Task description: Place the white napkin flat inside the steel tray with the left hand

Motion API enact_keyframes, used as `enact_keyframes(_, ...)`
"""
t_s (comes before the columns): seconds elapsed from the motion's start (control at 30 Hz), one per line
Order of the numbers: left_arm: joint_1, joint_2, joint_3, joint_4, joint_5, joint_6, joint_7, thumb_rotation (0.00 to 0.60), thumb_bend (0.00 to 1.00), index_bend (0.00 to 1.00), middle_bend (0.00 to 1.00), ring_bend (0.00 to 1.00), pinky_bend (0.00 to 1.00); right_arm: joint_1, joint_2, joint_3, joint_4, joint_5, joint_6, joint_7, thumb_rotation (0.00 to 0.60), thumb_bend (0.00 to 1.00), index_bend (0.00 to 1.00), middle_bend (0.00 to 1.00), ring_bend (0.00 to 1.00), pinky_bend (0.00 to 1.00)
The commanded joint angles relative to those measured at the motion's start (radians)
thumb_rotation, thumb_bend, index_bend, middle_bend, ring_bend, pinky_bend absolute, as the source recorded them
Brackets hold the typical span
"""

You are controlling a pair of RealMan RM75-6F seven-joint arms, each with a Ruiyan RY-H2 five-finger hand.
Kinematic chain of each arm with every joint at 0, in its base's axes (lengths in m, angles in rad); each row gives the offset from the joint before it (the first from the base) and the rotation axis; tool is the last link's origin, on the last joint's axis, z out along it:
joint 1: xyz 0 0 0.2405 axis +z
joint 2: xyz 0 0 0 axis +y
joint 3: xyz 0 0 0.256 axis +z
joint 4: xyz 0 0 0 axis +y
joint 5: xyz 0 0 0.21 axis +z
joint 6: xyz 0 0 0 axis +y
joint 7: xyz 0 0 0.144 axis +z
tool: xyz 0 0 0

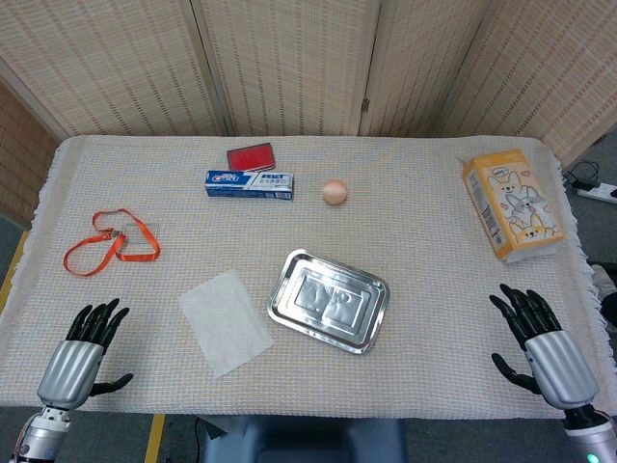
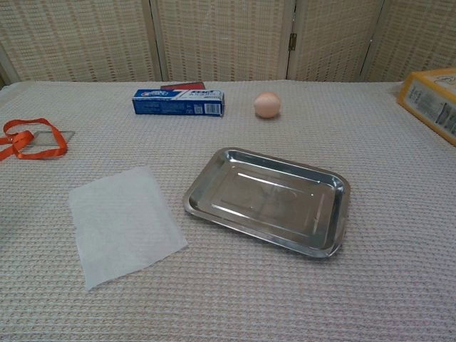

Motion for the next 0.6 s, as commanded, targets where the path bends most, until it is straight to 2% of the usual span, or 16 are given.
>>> enact_keyframes(0.03,-0.004,-0.003,-0.001,0.002,0.000,-0.006,-0.004,0.552,0.05,0.00,0.00,0.00,0.00,-0.002,0.002,-0.001,0.000,0.001,0.001,0.002,0.600,0.38,0.00,0.00,0.00,0.00)
enact_keyframes(0.17,-0.010,-0.012,0.003,0.010,0.015,-0.009,-0.001,0.597,0.05,0.00,0.00,0.00,0.01,-0.005,0.008,-0.004,-0.002,-0.006,0.011,0.011,0.600,0.38,0.00,0.00,0.00,0.00)
enact_keyframes(0.2,-0.011,-0.016,0.004,0.011,0.023,-0.005,0.005,0.600,0.05,0.00,0.04,0.02,0.08,-0.007,0.009,-0.005,-0.001,-0.008,0.016,0.013,0.600,0.38,0.00,0.00,0.00,0.00)
enact_keyframes(0.23,-0.013,-0.021,0.006,0.014,0.044,0.004,0.010,0.600,0.05,0.00,0.21,0.14,0.26,-0.009,0.010,-0.006,0.000,-0.010,0.020,0.016,0.600,0.38,0.00,0.00,0.00,0.00)
enact_keyframes(0.27,-0.014,-0.025,0.010,0.016,0.060,0.009,0.006,0.600,0.06,0.00,0.44,0.33,0.48,-0.011,0.012,-0.006,0.001,-0.010,0.022,0.017,0.600,0.38,0.00,0.00,0.00,0.00)
enact_keyframes(0.3,-0.020,-0.025,0.023,0.011,0.077,-0.001,-0.013,0.600,0.06,0.00,0.60,0.47,0.61,-0.013,0.013,-0.007,0.000,-0.009,0.026,0.019,0.600,0.38,0.00,0.00,0.00,0.00)
enact_keyframes(0.33,-0.027,-0.022,0.031,0.010,0.094,-0.008,-0.030,0.600,0.06,0.00,0.84,0.67,0.79,-0.015,0.013,-0.007,-0.002,-0.010,0.030,0.018,0.600,0.38,0.00,0.00,0.00,0.00)
enact_keyframes(0.37,-0.034,-0.022,0.034,0.013,0.110,-0.009,-0.042,0.600,0.06,0.01,0.94,0.78,0.88,-0.016,0.014,-0.007,-0.004,-0.013,0.033,0.017,0.600,0.38,0.00,0.00,0.00,0.00)
enact_keyframes(0.43,-0.050,-0.034,0.040,0.024,0.140,-0.013,-0.080,0.600,0.07,0.08,1.00,0.91,0.98,-0.019,0.010,-0.007,-0.002,-0.016,0.038,0.007,0.600,0.38,0.00,0.00,0.00,0.00)
enact_keyframes(0.47,-0.057,-0.038,0.044,0.024,0.143,-0.023,-0.105,0.600,0.08,0.14,1.00,0.95,1.00,-0.019,0.009,-0.007,-0.003,-0.014,0.036,0.004,0.600,0.38,0.00,0.00,0.00,0.00)
enact_keyframes(0.6,-0.090,-0.054,0.047,0.051,0.164,-0.054,-0.162,0.600,0.19,0.26,1.00,1.00,1.00,-0.019,0.005,-0.009,-0.005,-0.017,0.032,-0.004,0.600,0.38,0.00,0.00,0.00,0.00)
